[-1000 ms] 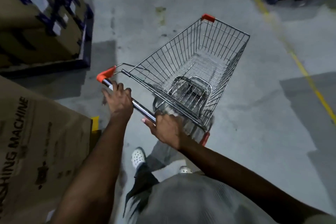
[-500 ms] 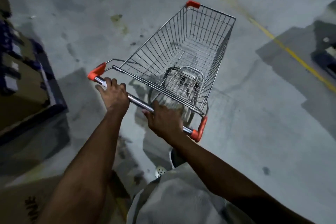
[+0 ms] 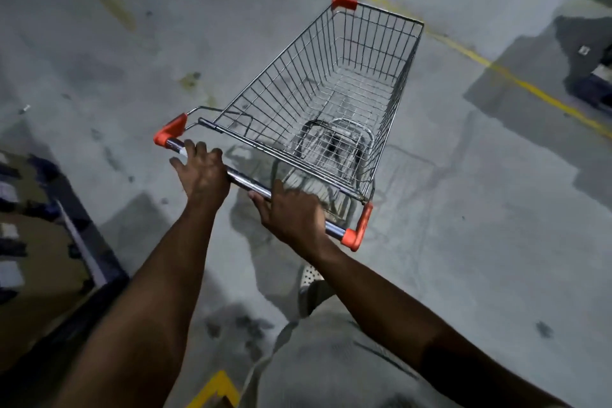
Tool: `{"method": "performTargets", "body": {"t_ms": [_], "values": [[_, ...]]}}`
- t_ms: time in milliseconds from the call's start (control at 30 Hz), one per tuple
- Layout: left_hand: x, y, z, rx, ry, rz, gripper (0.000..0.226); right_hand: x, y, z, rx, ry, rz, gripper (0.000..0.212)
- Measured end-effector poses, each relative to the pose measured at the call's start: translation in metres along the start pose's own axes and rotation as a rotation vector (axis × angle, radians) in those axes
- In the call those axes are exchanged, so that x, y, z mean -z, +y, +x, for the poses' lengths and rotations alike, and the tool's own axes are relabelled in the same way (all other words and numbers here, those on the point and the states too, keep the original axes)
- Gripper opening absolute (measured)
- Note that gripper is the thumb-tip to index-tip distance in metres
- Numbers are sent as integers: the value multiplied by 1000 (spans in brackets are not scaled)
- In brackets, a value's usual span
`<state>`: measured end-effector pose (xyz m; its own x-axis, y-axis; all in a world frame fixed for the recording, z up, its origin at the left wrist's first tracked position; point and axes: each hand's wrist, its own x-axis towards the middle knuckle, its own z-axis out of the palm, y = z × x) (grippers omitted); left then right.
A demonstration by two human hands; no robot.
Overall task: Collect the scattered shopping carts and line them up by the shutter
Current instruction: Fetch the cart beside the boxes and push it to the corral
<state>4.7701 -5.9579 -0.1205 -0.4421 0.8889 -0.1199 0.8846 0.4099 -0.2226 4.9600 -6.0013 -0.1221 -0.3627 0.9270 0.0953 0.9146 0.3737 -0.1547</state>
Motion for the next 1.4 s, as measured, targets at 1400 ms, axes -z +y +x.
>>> {"method": "performTargets", "body": {"t_ms": [1400], "values": [[120,74,877,-162,155,-75,25,-55,66,906,9,-85,-94,77]]}}
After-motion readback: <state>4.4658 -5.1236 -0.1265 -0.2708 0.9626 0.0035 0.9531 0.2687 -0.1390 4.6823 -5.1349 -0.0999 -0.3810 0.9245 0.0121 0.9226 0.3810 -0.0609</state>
